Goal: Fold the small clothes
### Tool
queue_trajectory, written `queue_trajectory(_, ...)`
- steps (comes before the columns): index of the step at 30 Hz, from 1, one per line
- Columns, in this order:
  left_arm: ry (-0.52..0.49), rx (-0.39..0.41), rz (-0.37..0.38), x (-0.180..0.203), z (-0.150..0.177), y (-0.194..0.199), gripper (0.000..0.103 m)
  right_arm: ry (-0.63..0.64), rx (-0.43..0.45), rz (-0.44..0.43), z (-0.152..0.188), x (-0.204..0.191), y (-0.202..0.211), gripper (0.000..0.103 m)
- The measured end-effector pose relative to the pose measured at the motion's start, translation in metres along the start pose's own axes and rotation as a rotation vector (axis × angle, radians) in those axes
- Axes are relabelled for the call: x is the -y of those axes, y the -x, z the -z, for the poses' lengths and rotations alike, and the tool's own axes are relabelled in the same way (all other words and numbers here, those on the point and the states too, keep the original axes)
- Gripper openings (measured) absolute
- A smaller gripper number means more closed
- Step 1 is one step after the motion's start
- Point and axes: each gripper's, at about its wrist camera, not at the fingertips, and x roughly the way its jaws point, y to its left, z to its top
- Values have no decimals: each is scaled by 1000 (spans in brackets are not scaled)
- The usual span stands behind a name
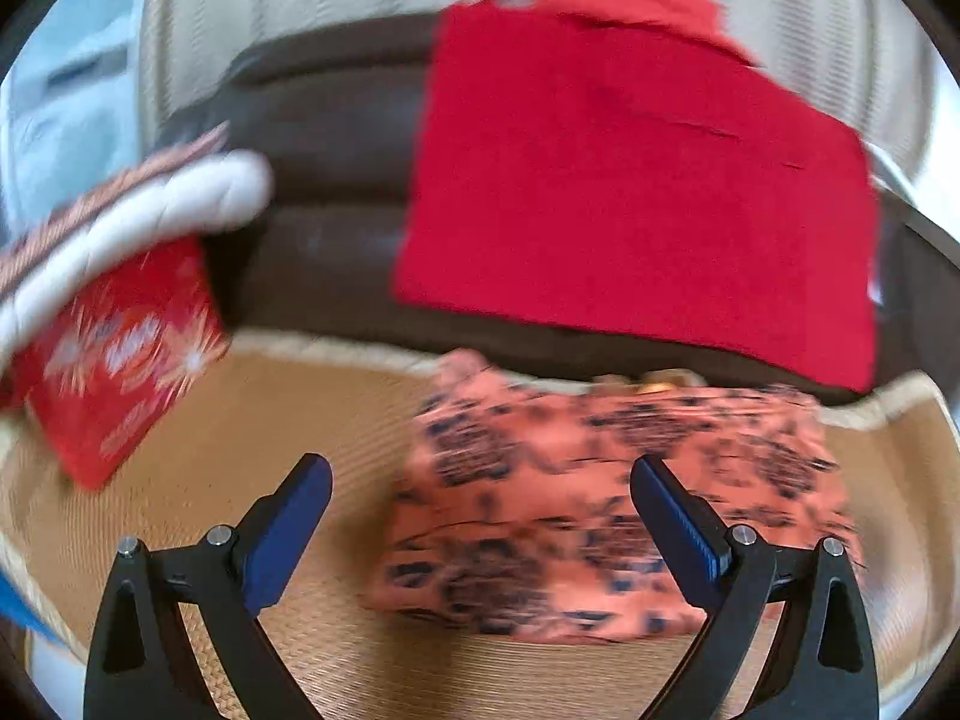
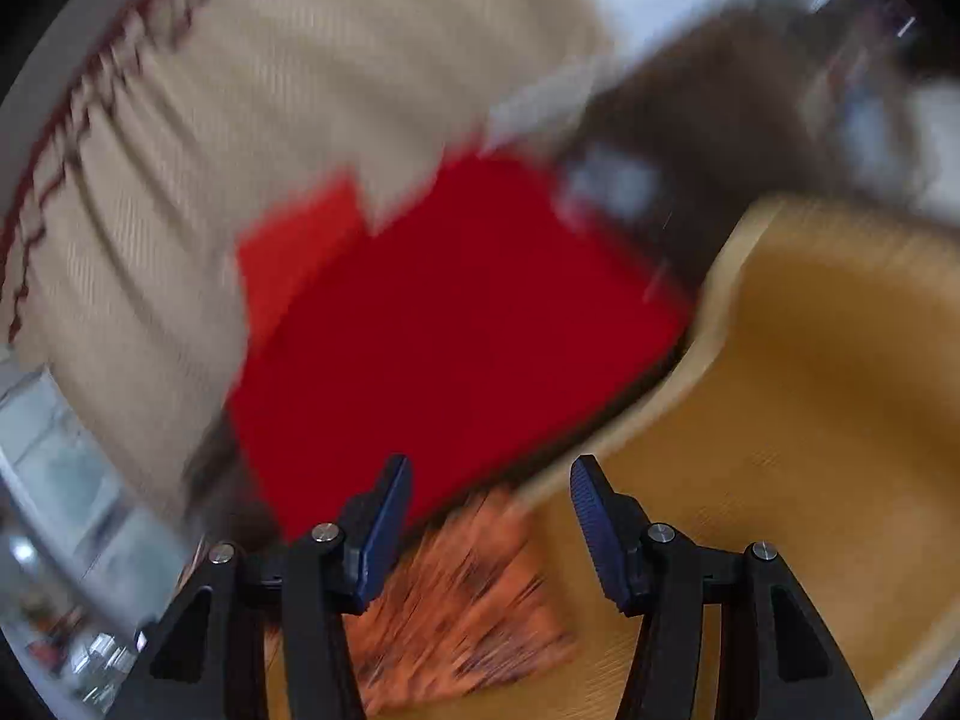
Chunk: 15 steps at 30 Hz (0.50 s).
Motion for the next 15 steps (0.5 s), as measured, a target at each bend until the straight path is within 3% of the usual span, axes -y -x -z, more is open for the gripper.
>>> queue_trajectory(3,-12,-78,-95,-15,7,-45,99,-23,-199,-9,54,-20,-110,59)
queue_trajectory(5,-10,-103,-94,-16,11,-69,99,-31,-282,10,85,-28,-166,59)
queue_trajectory(8,-20,-162,-141,-8,16,-113,99,-49,-368,82,104,-17,-229,59)
queue_trajectory(10,-38,-274,-193,-6,27,-154,99,-49,-424,174,108,-5,-268,56)
queue_trajectory(11,-29,-293,-180,-10,31,-163,98,-50,-422,175,105,1,-274,48)
queue_trajectory(13,22,-315,-145,-17,31,-172,98,-16,-378,166,92,0,-278,47)
queue_trajectory(15,49,-265,-127,-21,19,-168,98,-10,-303,136,76,-8,-276,47)
